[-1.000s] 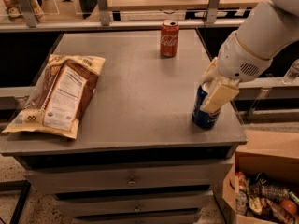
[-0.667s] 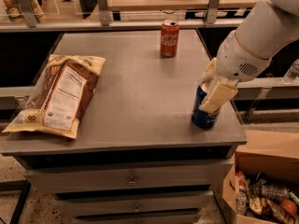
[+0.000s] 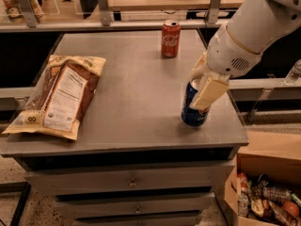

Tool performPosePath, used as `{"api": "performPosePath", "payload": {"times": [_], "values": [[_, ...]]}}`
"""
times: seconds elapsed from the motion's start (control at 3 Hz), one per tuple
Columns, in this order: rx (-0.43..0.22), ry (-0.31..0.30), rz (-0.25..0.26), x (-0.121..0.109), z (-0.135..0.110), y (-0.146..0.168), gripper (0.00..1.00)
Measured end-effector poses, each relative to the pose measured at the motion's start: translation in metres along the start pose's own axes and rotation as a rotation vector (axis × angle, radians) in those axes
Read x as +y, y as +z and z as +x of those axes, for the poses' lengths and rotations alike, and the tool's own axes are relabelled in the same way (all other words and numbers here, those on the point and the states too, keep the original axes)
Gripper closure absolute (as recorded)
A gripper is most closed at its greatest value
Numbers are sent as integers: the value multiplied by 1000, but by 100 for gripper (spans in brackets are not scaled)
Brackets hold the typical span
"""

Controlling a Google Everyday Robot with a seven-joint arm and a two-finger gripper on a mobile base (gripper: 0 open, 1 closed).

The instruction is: Move pepsi can near brown chip bag

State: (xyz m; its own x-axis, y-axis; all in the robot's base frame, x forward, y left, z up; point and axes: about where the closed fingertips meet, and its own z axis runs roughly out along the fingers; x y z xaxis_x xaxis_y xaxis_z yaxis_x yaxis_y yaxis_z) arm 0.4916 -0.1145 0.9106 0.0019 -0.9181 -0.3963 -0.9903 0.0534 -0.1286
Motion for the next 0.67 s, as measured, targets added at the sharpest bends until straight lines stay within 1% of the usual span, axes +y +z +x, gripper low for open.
{"api": "performPosePath", "payload": {"times": [0.33, 0.67], "values": [[-6, -117, 1, 2, -55, -4, 100], [21, -253, -18, 2, -116, 11, 100]]}}
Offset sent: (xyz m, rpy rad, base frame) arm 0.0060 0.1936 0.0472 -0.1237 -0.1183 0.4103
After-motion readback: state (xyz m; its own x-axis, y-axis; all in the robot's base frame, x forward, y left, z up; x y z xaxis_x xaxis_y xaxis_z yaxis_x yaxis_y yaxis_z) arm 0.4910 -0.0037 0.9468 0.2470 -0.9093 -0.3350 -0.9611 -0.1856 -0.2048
